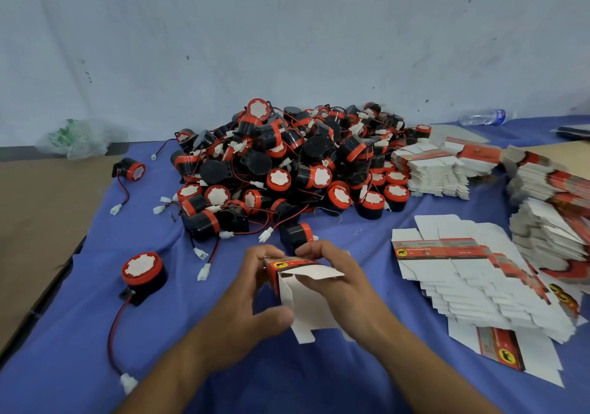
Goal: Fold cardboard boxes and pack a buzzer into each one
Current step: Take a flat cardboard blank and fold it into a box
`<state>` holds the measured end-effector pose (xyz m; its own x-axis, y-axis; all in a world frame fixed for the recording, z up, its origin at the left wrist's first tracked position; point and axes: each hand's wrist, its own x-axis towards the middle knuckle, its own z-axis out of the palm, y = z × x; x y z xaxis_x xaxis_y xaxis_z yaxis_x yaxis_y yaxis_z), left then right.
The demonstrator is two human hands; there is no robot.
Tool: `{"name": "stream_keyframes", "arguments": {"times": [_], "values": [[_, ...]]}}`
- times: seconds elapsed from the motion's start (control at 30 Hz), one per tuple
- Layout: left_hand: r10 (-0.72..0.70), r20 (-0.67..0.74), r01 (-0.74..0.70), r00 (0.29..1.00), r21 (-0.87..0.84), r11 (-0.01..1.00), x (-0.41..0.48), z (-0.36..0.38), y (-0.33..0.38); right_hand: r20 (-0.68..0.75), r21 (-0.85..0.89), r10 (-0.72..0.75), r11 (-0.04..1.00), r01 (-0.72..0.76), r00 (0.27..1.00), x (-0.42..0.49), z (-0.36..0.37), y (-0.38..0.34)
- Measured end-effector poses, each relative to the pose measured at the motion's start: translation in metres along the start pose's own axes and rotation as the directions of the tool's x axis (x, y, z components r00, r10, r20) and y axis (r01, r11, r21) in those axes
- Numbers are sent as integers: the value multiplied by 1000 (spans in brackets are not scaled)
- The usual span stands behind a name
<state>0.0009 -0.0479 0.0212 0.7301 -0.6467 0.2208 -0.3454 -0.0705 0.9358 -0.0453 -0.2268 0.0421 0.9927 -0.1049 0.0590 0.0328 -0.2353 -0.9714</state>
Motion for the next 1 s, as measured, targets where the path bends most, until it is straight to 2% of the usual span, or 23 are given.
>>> {"name": "stream_keyframes", "arguments": {"times": [0.13,0.23,0.3,0.4,0.47,0.57,0.67,0.73,0.77,0.8,0.83,0.87,0.9,1.0], "values": [[-49,-100,42,994,-77,996,5,5,3,127,83,40,995,-51,991,0,-1,0],[-81,-162,59,983,-139,989,7,1,-1,300,283,9,954,-98,954,1,-7,-1],[-102,-199,65,975,-186,980,9,0,-3,327,371,-28,923,-101,945,3,-11,-1],[-159,-244,73,957,-326,942,15,-1,-8,352,345,-86,938,-44,932,3,-15,-1],[-183,-245,101,952,-312,945,15,-1,-11,371,236,-89,972,-1,924,0,-15,-2],[-226,-186,149,956,-355,923,12,1,-13,280,164,-48,987,1,959,1,-12,-1],[-116,-116,71,986,-337,939,13,13,-3,76,318,30,947,-53,997,4,-5,-1],[3,-137,-36,991,-238,971,5,15,2,23,447,73,891,-75,997,5,-4,-1],[105,-90,-117,990,-145,982,2,14,5,23,490,75,869,-77,997,5,-4,-2],[127,-69,-130,989,-38,991,3,13,10,27,511,76,856,-79,997,4,-3,-3],[98,-133,-95,986,30,995,10,16,8,32,514,78,854,-83,996,4,-3,-4],[120,-122,-115,985,48,992,4,16,7,30,500,84,861,-87,996,3,-2,-3],[154,-123,-150,980,48,988,2,15,5,19,478,84,874,-83,996,2,0,-3],[177,-261,-182,949,4,983,2,20,8,-31,397,23,918,-9,999,1,6,0]]}}
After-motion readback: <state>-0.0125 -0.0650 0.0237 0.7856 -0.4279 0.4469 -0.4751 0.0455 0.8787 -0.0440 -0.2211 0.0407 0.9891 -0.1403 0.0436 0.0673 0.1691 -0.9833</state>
